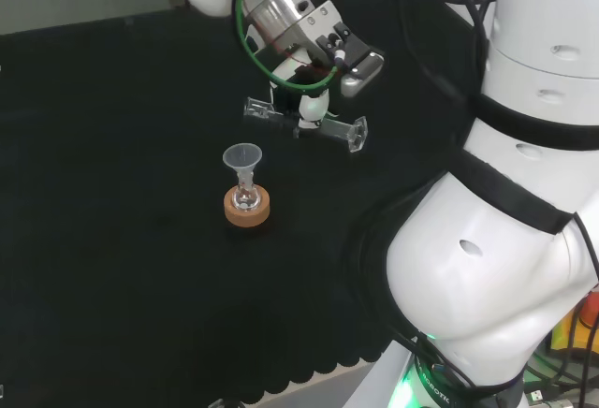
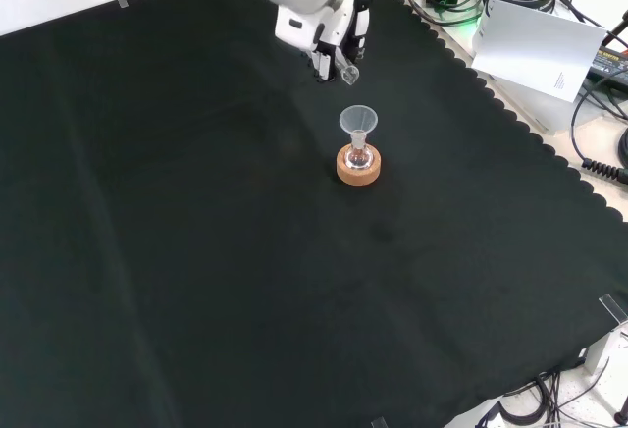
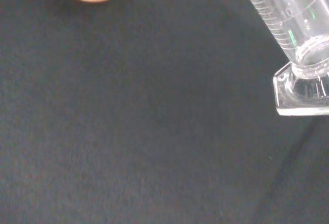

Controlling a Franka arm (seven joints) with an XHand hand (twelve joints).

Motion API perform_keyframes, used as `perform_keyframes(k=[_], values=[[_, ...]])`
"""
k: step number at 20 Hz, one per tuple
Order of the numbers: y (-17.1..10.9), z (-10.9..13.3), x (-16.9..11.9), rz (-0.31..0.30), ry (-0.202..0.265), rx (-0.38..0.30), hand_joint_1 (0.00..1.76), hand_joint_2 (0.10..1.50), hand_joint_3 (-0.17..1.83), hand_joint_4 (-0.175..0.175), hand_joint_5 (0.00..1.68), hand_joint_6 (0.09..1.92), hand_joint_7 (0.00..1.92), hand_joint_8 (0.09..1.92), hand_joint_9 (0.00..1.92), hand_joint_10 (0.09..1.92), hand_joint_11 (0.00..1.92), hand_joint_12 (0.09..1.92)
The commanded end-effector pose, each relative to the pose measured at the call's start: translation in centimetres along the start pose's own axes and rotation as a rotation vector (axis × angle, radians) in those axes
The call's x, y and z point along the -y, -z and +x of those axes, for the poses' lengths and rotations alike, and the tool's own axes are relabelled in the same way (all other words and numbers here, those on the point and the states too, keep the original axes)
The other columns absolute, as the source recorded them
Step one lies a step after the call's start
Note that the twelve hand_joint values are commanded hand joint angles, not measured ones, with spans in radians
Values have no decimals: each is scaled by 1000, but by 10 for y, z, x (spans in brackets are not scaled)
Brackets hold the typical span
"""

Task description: Put the graduated cylinder back on the table.

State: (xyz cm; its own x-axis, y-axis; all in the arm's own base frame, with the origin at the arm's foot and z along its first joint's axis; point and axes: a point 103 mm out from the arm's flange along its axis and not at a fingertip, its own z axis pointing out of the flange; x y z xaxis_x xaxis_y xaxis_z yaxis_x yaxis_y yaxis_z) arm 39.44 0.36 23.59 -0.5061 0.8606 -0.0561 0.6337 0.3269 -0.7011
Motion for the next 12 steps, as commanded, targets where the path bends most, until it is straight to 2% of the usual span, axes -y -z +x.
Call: perform_keyframes(k=[1,4,12], values=[[-10,-15,-1,-109,54,-100,1123,1165,0,-146,895,1138,1125,474,1396,88,1310,713],[-13,-23,-6,-164,74,-134,1122,1165,0,-146,895,1139,1124,473,1396,88,1310,713],[-8,-41,-37,-375,147,-217,1122,1166,0,-145,894,1140,1124,473,1395,87,1313,713]])
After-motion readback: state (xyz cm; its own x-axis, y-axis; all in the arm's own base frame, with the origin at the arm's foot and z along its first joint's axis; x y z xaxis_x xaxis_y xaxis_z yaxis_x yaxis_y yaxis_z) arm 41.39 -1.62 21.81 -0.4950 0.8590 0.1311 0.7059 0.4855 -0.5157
